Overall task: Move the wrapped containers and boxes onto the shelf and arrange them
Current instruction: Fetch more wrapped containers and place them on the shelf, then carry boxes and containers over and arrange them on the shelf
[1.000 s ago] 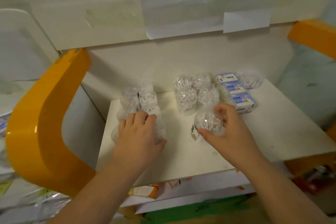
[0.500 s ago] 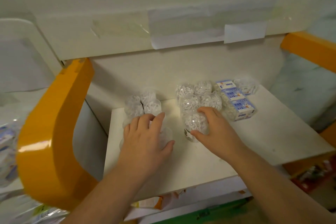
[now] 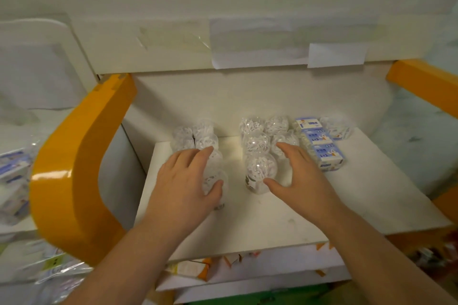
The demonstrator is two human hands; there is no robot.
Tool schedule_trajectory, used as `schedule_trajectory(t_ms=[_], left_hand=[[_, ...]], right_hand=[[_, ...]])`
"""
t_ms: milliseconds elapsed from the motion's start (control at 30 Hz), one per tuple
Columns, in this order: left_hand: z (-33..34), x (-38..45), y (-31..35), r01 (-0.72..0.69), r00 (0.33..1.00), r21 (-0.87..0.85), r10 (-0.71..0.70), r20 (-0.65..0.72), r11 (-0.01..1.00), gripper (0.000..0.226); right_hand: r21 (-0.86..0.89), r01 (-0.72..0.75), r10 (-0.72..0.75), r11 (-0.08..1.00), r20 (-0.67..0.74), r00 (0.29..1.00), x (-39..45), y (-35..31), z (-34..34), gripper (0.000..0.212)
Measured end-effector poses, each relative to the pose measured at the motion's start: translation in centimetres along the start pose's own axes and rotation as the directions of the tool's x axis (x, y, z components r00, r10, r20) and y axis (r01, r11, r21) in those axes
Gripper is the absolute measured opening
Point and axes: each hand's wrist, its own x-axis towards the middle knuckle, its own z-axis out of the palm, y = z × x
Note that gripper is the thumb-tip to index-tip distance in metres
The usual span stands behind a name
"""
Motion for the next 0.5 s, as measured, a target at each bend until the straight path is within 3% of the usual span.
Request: schedule_trajectory(t_ms=[333, 500], left_hand=[[-4.9, -2.6, 2.6, 0.069, 0.982, 0.029, -0.063, -0.18, 0.997, 0.057], [-8.7, -5.4, 1.9, 0.177, 0.94, 0.056, -0.152, -0.307, 0.983, 0.055]], right_hand=[[0.117, 0.172, -0.168, 0.978, -0.038, 0.985, -0.4, -4.0, -3.0, 0.057], [0.173, 0.25, -0.25, 0.953, -0.023, 0.968, 0.1, -7.1, -2.5, 0.053]])
